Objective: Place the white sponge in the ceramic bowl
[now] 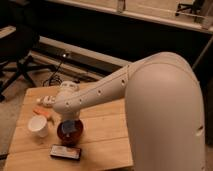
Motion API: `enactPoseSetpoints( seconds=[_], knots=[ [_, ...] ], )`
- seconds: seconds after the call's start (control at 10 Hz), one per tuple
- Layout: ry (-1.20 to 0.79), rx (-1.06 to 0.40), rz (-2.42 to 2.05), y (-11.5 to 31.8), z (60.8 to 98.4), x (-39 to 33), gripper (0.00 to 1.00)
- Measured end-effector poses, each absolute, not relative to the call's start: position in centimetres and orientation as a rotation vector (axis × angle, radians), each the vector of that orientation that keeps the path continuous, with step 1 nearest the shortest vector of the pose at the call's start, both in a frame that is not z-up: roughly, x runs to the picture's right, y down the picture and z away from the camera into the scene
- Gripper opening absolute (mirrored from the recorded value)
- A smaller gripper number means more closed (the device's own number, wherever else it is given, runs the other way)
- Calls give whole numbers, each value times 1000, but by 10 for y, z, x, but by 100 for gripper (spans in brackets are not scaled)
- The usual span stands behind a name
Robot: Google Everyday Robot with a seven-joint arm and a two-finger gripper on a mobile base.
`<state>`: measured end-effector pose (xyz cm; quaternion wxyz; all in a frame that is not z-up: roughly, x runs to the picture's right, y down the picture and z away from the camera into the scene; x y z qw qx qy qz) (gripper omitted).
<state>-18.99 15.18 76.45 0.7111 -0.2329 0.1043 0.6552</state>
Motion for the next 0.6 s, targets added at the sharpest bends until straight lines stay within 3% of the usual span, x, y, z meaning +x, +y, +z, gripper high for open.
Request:
enactPoseSetpoints(
  seconds=[0.6],
  knots=[
    [233, -515, 1456, 151, 765, -188, 66]
  ],
)
